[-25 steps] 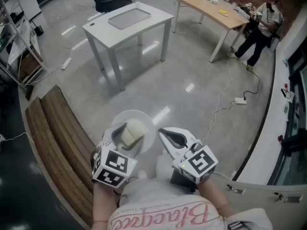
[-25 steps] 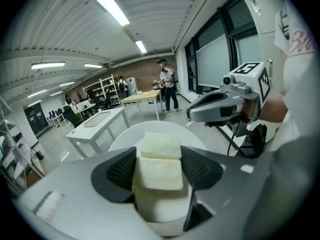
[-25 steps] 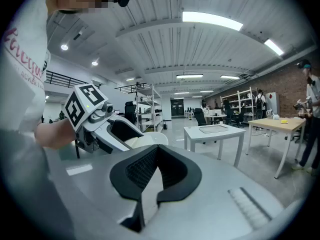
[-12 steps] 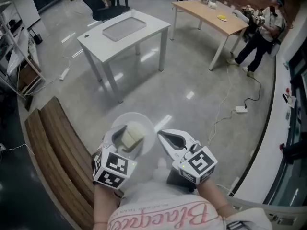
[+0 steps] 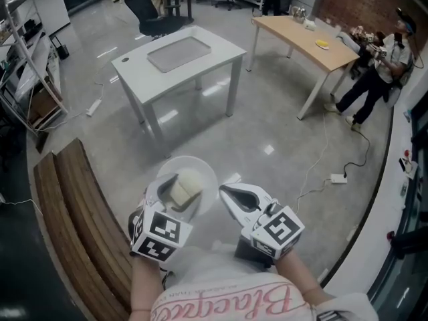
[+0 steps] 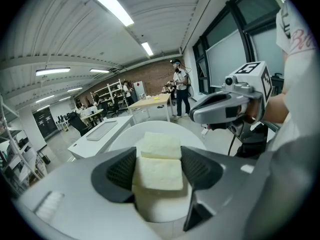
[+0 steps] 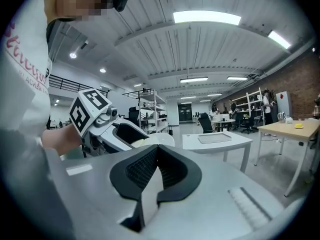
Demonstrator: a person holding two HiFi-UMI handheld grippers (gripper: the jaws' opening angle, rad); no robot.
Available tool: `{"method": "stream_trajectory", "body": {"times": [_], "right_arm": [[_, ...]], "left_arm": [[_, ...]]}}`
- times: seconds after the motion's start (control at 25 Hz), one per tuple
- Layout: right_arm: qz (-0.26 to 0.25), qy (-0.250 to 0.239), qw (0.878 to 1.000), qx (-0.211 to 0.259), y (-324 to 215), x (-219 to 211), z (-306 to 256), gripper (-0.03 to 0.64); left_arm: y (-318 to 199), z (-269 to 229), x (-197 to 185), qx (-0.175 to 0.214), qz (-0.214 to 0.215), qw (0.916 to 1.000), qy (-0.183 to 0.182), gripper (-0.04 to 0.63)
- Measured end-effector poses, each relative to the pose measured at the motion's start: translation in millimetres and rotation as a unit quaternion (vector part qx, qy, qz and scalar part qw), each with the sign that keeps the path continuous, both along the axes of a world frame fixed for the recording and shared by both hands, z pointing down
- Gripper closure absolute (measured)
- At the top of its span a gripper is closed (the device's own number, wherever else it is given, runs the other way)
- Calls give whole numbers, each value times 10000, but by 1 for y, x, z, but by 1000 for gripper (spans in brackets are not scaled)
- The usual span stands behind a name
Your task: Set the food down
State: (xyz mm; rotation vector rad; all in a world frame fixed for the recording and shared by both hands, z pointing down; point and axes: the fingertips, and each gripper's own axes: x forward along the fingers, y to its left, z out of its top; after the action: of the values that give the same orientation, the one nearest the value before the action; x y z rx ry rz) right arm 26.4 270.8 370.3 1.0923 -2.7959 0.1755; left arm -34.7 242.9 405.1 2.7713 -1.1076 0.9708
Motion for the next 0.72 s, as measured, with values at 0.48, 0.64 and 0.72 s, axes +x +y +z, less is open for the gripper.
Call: {"method": "stream_trajectory", "body": {"times": [0.48, 0.64, 0.72], "right_arm": [[-202, -74, 9995, -229, -29, 11, 13, 615], [-126, -116, 9994, -302, -47, 15, 15, 615], [-108, -121, 9993, -330, -57, 15, 16, 615]], "left_arm": [[-30, 6, 16, -157, -107, 9998, 68, 319], [-48, 11, 18, -224, -80, 9997, 43, 319], [-58, 13, 19, -266, -58, 9996, 45, 319]]}}
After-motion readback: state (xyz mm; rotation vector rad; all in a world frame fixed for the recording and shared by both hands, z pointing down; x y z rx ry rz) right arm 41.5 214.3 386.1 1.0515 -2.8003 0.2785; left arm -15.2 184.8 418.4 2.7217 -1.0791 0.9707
